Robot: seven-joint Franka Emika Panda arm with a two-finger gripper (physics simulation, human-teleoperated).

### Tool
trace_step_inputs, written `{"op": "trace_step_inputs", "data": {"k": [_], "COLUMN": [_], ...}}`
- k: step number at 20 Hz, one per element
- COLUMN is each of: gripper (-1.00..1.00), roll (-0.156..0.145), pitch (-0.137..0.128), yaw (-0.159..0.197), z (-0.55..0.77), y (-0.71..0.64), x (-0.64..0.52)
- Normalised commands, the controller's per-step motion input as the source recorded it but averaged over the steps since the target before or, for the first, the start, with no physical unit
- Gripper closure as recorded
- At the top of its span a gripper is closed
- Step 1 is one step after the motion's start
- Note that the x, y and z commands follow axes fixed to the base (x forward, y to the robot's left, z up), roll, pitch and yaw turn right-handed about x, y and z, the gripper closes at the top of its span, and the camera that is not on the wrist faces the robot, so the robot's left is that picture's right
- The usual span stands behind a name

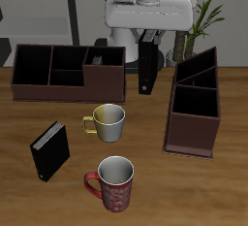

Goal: Place the yellow book into the back desk caddy's right compartment and place the left black book into the back desk caddy's right compartment

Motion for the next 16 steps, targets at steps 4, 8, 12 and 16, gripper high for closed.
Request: {"op": "trace_step_inputs", "data": {"k": [4,8,12,16], "gripper": [1.0,1.0,1.0,1.0], "roll": [0.016,0.048,0.031,0.033], "pitch": [-0.013,-0.058,-0.061,-0.055], "yaw": [0.011,0.072,0.08,0.072], "z": [0.39,0.3,0.3,0.09], "y": [-0.29,-0.01,0.06,0.05], "x": [-0.8,-0.81,-0.98,-0.77]}}
